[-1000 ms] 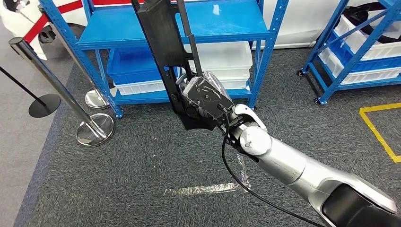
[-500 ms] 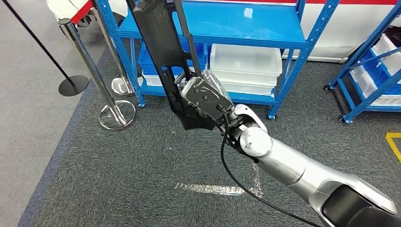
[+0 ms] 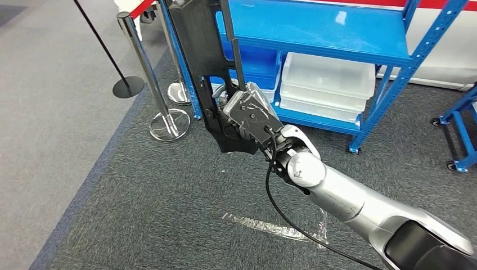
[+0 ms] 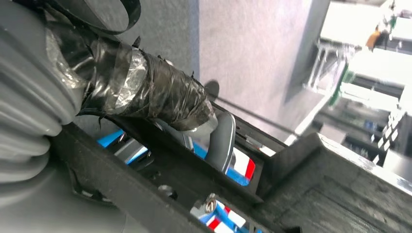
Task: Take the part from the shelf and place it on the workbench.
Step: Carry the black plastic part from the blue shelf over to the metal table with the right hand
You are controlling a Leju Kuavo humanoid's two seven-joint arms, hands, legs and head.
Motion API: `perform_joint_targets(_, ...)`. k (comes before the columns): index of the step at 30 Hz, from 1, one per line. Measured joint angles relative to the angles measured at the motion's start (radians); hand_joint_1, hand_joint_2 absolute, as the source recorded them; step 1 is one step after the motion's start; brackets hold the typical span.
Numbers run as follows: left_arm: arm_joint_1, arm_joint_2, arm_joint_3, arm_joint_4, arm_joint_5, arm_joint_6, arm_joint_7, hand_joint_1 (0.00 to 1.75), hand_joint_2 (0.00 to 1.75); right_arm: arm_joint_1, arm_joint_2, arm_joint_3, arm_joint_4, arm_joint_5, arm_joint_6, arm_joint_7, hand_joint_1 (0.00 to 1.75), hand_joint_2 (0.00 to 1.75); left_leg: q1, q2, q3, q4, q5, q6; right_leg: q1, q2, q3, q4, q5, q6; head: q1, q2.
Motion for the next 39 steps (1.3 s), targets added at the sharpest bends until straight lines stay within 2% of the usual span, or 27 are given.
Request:
perform_joint_targets(1,-0.001,0.0,0.008,0.005,-0.01,0.0,-0.005,0.0,1.75,0.002,-0.002,-0.001,-0.001,0.0,-0.001,0.0,1.75,1.75,0.001,0.003,-0.006,0.017,0.001,-0.001,0.0,-0.014,0.0,0.0,0.0,0.0,0.0,0.0)
perform_joint_targets(2,-0.001,0.0,0.015,0.009,-0.019,0.0,-0.008,0.0,1.75,0.005,-0.004,-0.001,-0.002,0.0,-0.002,0.0,1.75,1.75,0.001,0.006,0.006,-0.002,0.018,0.0,0.0,-0.027,0.0,0.0,0.0,0.0,0.0,0.0)
perform_joint_targets(3,-0.001,0.0,0.022,0.013,-0.029,0.0,-0.01,0.0,1.75,0.006,-0.005,-0.002,-0.005,0.001,-0.002,0.0,1.75,1.75,0.0,0.014,0.038,-0.057,0.048,0.002,0.001,-0.039,0.0,0.0,-0.001,0.0,0.0,0.0)
perform_joint_targets(5,-0.004,0.0,0.039,0.018,-0.051,0.0,-0.012,0.0,1.75,0.006,-0.008,-0.006,-0.013,0.002,-0.003,0.0,1.75,1.75,-0.009,0.054,0.108,-0.188,0.093,0.013,0.004,-0.061,0.002,-0.001,-0.001,0.003,0.0,0.0)
perform_joint_targets(7,-0.008,0.0,0.055,0.024,-0.075,0.0,-0.014,0.0,1.75,0.006,-0.011,-0.013,-0.02,0.003,-0.003,-0.001,1.75,1.75,-0.02,0.074,0.135,-0.246,0.104,0.026,0.008,-0.081,0.003,-0.004,-0.001,0.011,0.0,0.0)
perform_joint_targets(9,-0.008,0.0,0.074,0.03,-0.101,0.0,-0.014,0.0,1.75,0.007,-0.013,-0.017,-0.025,0.003,-0.003,-0.002,1.75,1.75,-0.021,0.053,0.135,-0.255,0.11,0.038,0.012,-0.1,0.007,-0.01,-0.001,0.022,0.0,0.0)
perform_joint_targets(10,-0.007,0.0,0.083,0.032,-0.114,0.0,-0.012,0.0,1.75,0.008,-0.014,-0.018,-0.027,0.003,-0.003,-0.002,1.75,1.75,-0.019,0.042,0.139,-0.264,0.116,0.043,0.012,-0.094,0.009,-0.008,-0.005,0.028,0.001,0.0)
perform_joint_targets(12,-0.006,0.0,0.1,0.035,-0.138,0.0,-0.007,0.0,1.75,0.01,-0.018,-0.022,-0.032,0.004,-0.003,-0.004,1.75,1.75,-0.012,0.023,0.148,-0.282,0.128,0.056,0.01,-0.045,-0.012,0.041,-0.038,0.035,0.004,0.0)
perform_joint_targets(14,-0.008,0.0,0.116,0.036,-0.159,0.0,-0.001,0.0,1.75,0.015,-0.024,-0.028,-0.034,0.004,-0.004,-0.007,1.75,1.75,-0.01,0.002,0.145,-0.282,0.132,0.064,0.007,0.007,-0.067,0.161,-0.096,0.036,0.004,0.0)
perform_joint_targets(15,-0.008,0.0,0.125,0.036,-0.172,0.0,0.003,0.0,1.75,0.019,-0.027,-0.029,-0.035,0.004,-0.004,-0.008,1.75,1.75,-0.01,-0.011,0.142,-0.279,0.132,0.066,0.007,0.016,-0.094,0.216,-0.114,0.037,0.005,0.0)
perform_joint_targets(16,-0.008,0.0,0.136,0.036,-0.189,0.0,0.009,0.0,1.75,0.024,-0.029,-0.03,-0.035,0.004,-0.004,-0.008,1.75,1.75,-0.01,-0.026,0.14,-0.275,0.132,0.066,0.006,0.019,-0.108,0.244,-0.116,0.039,0.005,0.0)
perform_joint_targets(17,-0.007,0.0,0.146,0.036,-0.209,0.0,0.015,0.0,1.75,0.028,-0.031,-0.03,-0.036,0.005,-0.004,-0.007,1.75,1.75,-0.009,-0.041,0.137,-0.27,0.131,0.065,0.004,0.021,-0.104,0.233,-0.098,0.041,0.005,0.0)
perform_joint_targets(18,-0.006,0.0,0.156,0.036,-0.229,0.0,0.021,0.0,1.75,0.03,-0.034,-0.031,-0.038,0.005,-0.005,-0.006,1.75,1.75,-0.007,-0.057,0.134,-0.262,0.129,0.062,0.001,0.026,-0.083,0.187,-0.067,0.042,0.005,0.0)
perform_joint_targets(20,-0.001,0.0,0.175,0.036,-0.261,0.0,0.029,0.0,1.75,0.031,-0.039,-0.034,-0.043,0.006,-0.006,-0.005,1.75,1.75,-0.004,-0.087,0.121,-0.239,0.12,0.05,-0.007,0.064,-0.029,0.073,-0.021,0.045,0.006,0.0)
perform_joint_targets(22,0.003,0.001,0.193,0.036,-0.291,0.0,0.033,0.0,1.75,0.032,-0.042,-0.037,-0.051,0.008,-0.007,-0.004,1.75,1.75,-0.003,-0.109,0.103,-0.222,0.116,0.037,-0.008,0.089,-0.009,0.026,-0.014,0.041,0.005,0.0)
perform_joint_targets(24,0.011,0.001,0.215,0.036,-0.334,0.0,0.036,0.0,1.75,0.033,-0.044,-0.038,-0.057,0.01,-0.01,-0.003,1.75,1.75,-0.001,-0.127,0.092,-0.222,0.121,0.026,-0.006,0.07,-0.012,0.027,-0.011,0.03,0.006,0.0)
perform_joint_targets(25,0.016,0.0,0.229,0.035,-0.359,0.0,0.037,0.0,1.75,0.034,-0.045,-0.038,-0.06,0.012,-0.012,-0.002,1.75,1.75,-0.001,-0.117,0.088,-0.22,0.12,0.021,-0.007,0.059,-0.01,0.024,-0.009,0.025,0.006,0.0)
perform_joint_targets(27,0.021,-0.001,0.255,0.032,-0.397,0.0,0.038,0.0,1.75,0.033,-0.046,-0.041,-0.066,0.015,-0.017,-0.003,1.75,1.75,-0.004,-0.064,0.064,-0.174,0.094,0.012,-0.009,0.035,-0.005,0.017,-0.006,0.014,0.0,0.0)
perform_joint_targets(28,0.021,-0.002,0.267,0.03,-0.406,0.0,0.039,0.0,1.75,0.033,-0.047,-0.043,-0.07,0.016,-0.018,-0.003,1.75,1.75,-0.005,-0.029,0.04,-0.122,0.068,0.007,-0.008,0.023,-0.004,0.014,-0.005,0.011,-0.003,0.0)
perform_joint_targets(29,0.019,-0.001,0.28,0.029,-0.41,0.0,0.039,0.0,1.75,0.033,-0.047,-0.046,-0.073,0.017,-0.019,-0.004,1.75,1.75,-0.003,-0.008,0.009,-0.059,0.039,0.002,-0.006,0.011,-0.003,0.014,-0.006,0.008,-0.006,0.0)
perform_joint_targets(31,0.02,-0.001,0.301,0.026,-0.414,0.0,0.04,0.0,1.75,0.035,-0.049,-0.049,-0.074,0.017,-0.019,-0.004,1.75,1.75,-0.001,0.005,-0.04,0.039,0.009,-0.001,-0.004,-0.016,-0.003,0.014,-0.008,0.005,-0.006,0.0)
perform_joint_targets(32,0.021,-0.001,0.309,0.025,-0.415,0.0,0.04,0.0,1.75,0.035,-0.049,-0.049,-0.075,0.017,-0.019,-0.004,1.75,1.75,0.0,0.007,-0.042,0.044,0.017,-0.001,-0.003,-0.028,-0.002,0.014,-0.009,0.004,-0.006,0.0)
perform_joint_targets(34,0.023,-0.001,0.324,0.021,-0.417,0.0,0.04,0.0,1.75,0.036,-0.05,-0.05,-0.077,0.017,-0.019,-0.004,1.75,1.75,-0.002,0.023,0.009,-0.052,0.076,0.006,-0.001,-0.053,0.001,0.013,-0.013,0.005,-0.006,0.0)
perform_joint_targets(36,0.022,0.0,0.347,0.015,-0.422,0.0,0.041,0.0,1.75,0.034,-0.052,-0.054,-0.084,0.018,-0.019,-0.004,1.75,1.75,-0.015,0.07,0.075,-0.178,0.12,0.02,0.005,-0.077,0.007,0.011,-0.018,0.011,-0.006,0.0)
perform_joint_targets(37,0.02,0.001,0.36,0.011,-0.428,0.0,0.042,0.0,1.75,0.032,-0.053,-0.058,-0.087,0.019,-0.02,-0.005,1.75,1.75,-0.022,0.087,0.093,-0.215,0.127,0.029,0.009,-0.089,0.011,0.009,-0.019,0.015,-0.005,0.0)
perform_joint_targets(38,0.02,0.001,0.37,0.008,-0.44,0.0,0.044,0.0,1.75,0.031,-0.054,-0.061,-0.089,0.019,-0.02,-0.006,1.75,1.75,-0.027,0.089,0.097,-0.229,0.124,0.036,0.012,-0.103,0.015,0.005,-0.02,0.019,-0.005,0.0)
perform_joint_targets(39,0.022,0.001,0.378,0.006,-0.454,0.0,0.048,0.0,1.75,0.03,-0.055,-0.064,-0.09,0.021,-0.021,-0.007,1.75,1.75,-0.029,0.076,0.098,-0.233,0.125,0.043,0.013,-0.116,0.02,0.0,-0.021,0.024,-0.004,0.0)
